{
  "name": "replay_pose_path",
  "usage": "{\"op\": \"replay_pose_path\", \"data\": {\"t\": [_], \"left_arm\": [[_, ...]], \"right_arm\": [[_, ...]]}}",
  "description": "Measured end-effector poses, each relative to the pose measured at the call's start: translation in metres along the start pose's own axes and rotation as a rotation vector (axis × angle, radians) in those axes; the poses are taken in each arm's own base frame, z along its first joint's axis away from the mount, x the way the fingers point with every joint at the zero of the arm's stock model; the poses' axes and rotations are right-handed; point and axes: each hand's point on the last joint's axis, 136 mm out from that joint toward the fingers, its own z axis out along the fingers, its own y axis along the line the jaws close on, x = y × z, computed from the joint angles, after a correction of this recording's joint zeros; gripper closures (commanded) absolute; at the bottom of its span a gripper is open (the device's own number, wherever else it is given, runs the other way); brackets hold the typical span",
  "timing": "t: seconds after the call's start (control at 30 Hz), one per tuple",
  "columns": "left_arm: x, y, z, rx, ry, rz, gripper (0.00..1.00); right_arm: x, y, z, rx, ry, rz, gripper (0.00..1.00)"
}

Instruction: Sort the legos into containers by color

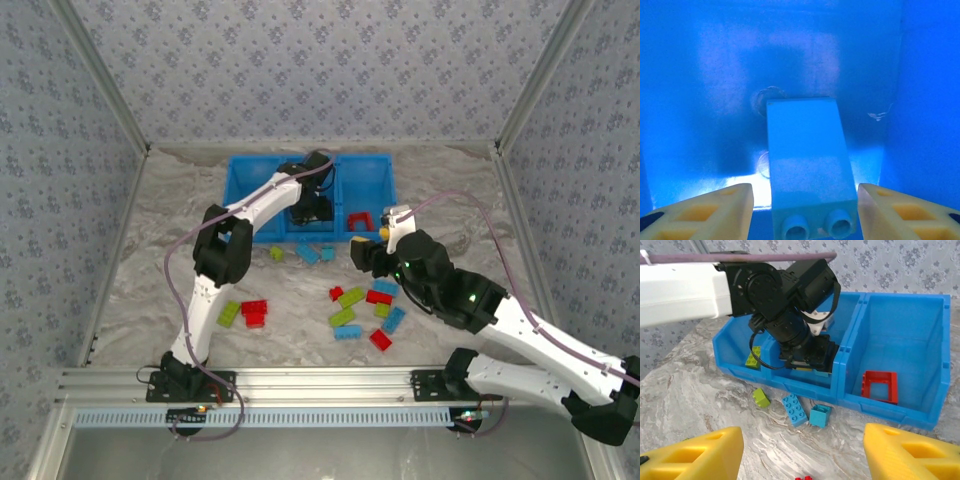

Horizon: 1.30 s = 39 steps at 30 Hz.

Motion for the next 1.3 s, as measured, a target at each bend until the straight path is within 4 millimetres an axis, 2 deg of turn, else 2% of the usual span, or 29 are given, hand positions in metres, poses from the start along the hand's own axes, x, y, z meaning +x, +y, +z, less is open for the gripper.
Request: {"op": "replay_pose_path", "data": {"t": [0.07, 0.17, 0.33, 0.4, 0.47, 0.57, 0.77, 0.9, 1.03, 1.13, 1.23, 1.3], "left_arm": [[0.000, 0.001, -0.006, -0.007, -0.006, 0.000, 0.39], [-0.007, 0.000, -0.028, -0.001, -0.046, 0.000, 0.38], [-0.020, -0.007, -0.092, 0.048, -0.167, -0.007, 0.38], [-0.020, -0.009, -0.116, 0.069, -0.213, -0.007, 0.37], [-0.010, -0.012, -0.137, 0.088, -0.247, 0.007, 0.36], [0.021, -0.020, -0.164, 0.121, -0.280, 0.058, 0.36], [0.123, -0.049, -0.219, 0.259, -0.331, 0.277, 0.33], [0.189, -0.054, -0.245, 0.365, -0.338, 0.434, 0.33], [0.251, -0.051, -0.253, 0.448, -0.331, 0.572, 0.33], [0.289, -0.048, -0.251, 0.481, -0.323, 0.659, 0.33], [0.314, -0.051, -0.252, 0.494, -0.325, 0.719, 0.34], [0.323, -0.055, -0.256, 0.506, -0.335, 0.737, 0.34]], "right_arm": [[0.002, -0.002, 0.000, 0.007, 0.010, 0.005, 0.33], [0.007, -0.005, 0.000, 0.018, 0.030, 0.010, 0.34], [0.026, -0.012, 0.002, 0.061, 0.111, 0.020, 0.37], [0.036, -0.017, 0.002, 0.086, 0.161, 0.028, 0.38], [0.048, -0.020, -0.002, 0.102, 0.219, 0.046, 0.39], [0.076, -0.021, -0.012, 0.113, 0.334, 0.067, 0.40], [0.155, -0.015, -0.033, 0.113, 0.587, 0.076, 0.36], [0.201, -0.016, -0.041, 0.159, 0.739, 0.037, 0.33], [0.235, -0.021, -0.042, 0.229, 0.847, -0.002, 0.30], [0.257, -0.032, -0.045, 0.275, 0.903, -0.011, 0.27], [0.272, -0.040, -0.047, 0.290, 0.938, 0.002, 0.28], [0.277, -0.041, -0.046, 0.287, 0.951, 0.014, 0.28]]}}
